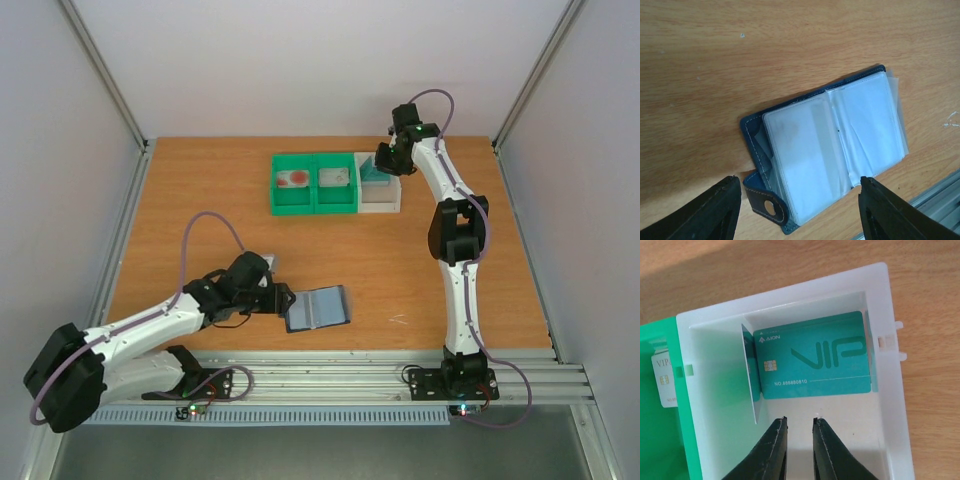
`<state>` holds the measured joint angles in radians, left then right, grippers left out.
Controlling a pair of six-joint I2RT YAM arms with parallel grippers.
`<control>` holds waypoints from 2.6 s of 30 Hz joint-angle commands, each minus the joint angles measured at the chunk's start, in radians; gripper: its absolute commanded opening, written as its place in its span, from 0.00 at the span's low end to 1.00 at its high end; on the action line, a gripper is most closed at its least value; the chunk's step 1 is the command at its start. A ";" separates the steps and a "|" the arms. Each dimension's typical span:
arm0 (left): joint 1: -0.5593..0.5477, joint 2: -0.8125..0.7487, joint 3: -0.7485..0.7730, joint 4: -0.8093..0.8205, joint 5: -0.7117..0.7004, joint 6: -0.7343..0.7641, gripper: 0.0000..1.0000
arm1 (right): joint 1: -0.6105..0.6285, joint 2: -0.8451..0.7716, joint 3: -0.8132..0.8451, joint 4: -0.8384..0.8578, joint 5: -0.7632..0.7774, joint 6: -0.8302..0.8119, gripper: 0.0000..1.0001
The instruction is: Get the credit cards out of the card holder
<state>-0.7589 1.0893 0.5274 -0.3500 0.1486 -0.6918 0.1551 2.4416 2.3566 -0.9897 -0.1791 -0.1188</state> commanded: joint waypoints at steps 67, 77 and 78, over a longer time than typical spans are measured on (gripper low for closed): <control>0.000 -0.165 0.007 -0.108 0.037 -0.126 0.68 | 0.006 0.108 0.169 -0.053 0.112 -0.001 0.02; 0.000 -0.181 0.030 -0.168 -0.018 -0.120 0.65 | 0.038 -0.044 0.054 -0.071 0.041 0.024 0.08; 0.000 -0.185 0.026 -0.167 -0.020 -0.123 0.65 | 0.044 -0.073 0.011 -0.064 0.042 0.026 0.10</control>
<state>-0.7589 0.9329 0.5274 -0.4999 0.1665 -0.8085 0.1730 2.5149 2.4538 -1.0477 -0.1158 -0.1055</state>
